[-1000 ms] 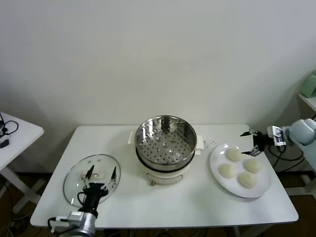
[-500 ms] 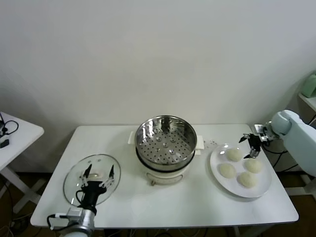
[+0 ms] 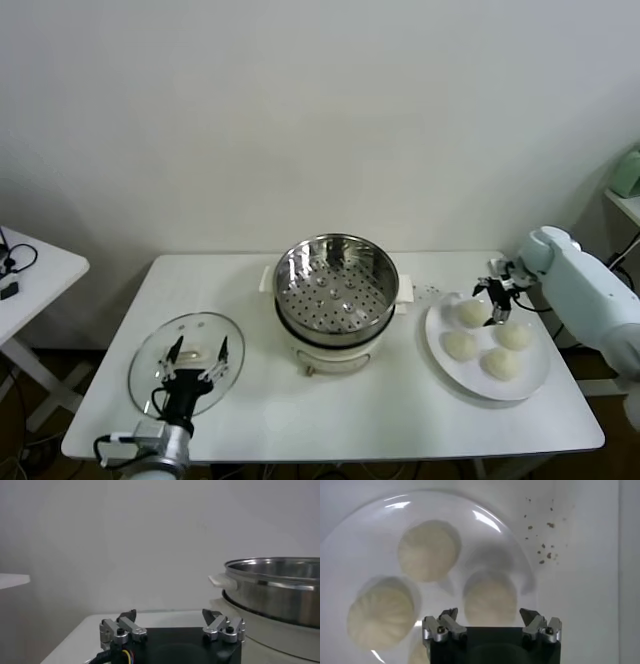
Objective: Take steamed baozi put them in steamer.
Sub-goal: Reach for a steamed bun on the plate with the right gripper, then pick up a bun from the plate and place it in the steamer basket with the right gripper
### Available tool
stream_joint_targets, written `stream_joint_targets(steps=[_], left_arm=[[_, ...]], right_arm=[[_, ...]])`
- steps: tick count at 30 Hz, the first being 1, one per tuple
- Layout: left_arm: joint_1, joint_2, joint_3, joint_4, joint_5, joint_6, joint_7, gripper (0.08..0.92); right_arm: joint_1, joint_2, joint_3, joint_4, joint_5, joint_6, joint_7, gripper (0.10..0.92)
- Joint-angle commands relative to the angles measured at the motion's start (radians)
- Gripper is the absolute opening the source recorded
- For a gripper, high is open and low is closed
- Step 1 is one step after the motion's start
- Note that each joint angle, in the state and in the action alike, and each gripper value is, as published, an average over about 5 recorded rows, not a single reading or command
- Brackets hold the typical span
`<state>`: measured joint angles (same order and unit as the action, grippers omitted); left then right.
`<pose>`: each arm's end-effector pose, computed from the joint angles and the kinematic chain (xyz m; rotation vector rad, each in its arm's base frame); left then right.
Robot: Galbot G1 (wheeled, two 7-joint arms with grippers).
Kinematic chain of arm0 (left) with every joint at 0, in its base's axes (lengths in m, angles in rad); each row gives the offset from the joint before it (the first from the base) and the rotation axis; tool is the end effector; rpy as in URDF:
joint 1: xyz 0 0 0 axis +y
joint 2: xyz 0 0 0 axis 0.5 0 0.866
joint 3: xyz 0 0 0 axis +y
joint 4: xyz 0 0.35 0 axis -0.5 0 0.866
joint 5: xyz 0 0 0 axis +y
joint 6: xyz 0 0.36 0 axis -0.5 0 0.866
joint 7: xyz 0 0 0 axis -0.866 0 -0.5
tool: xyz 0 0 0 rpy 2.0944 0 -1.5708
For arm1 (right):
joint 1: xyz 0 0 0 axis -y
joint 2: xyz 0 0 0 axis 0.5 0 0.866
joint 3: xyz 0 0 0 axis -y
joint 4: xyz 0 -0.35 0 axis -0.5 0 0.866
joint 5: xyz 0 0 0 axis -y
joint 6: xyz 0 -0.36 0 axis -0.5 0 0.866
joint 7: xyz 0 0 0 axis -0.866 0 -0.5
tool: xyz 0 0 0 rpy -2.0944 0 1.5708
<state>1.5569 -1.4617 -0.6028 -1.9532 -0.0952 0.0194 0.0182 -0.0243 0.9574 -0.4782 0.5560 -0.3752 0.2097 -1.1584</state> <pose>0.1874 0.0498 -0.3471 0.0186 -2.9999 -0.0540 0.5897 -0.2466 -0.2399 1.2425 -1.3897 1.3207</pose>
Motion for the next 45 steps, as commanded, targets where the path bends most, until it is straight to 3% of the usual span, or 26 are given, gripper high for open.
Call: stream_joint_targets(steps=[1, 6, 13, 25, 36, 45], left_arm=[[0.0, -0.001, 0.0, 0.002, -0.004, 0.002, -0.004, 0.823], [0.002, 0.0, 0.0, 0.003, -0.005, 0.001, -0.004, 0.823], [0.012, -0.005, 0.001, 0.001, -0.007, -0.001, -0.003, 0.823], [0.022, -0.01, -0.002, 0.005, -0.009, -0.005, -0.003, 0.823], [0.026, -0.016, -0.001, 0.003, -0.004, -0.006, -0.001, 0.823], [0.034, -0.019, -0.001, -0.004, 0.007, -0.006, 0.008, 0.823]], right_arm=[[0.004, 0.035, 0.021, -0.042, -0.046, 0.009, 0.006, 0.823], [-0.001, 0.04, 0.036, -0.045, -0.057, 0.009, 0.009, 0.81], [-0.005, 0.043, 0.048, -0.047, -0.068, 0.01, 0.008, 0.671], [0.01, 0.027, 0.052, -0.017, -0.064, 0.037, 0.005, 0.662], [0.226, -0.115, -0.243, 0.36, 0.132, 0.102, -0.028, 0.67], [0.507, -0.1, -0.441, 0.635, 0.059, 0.278, -0.048, 0.667]])
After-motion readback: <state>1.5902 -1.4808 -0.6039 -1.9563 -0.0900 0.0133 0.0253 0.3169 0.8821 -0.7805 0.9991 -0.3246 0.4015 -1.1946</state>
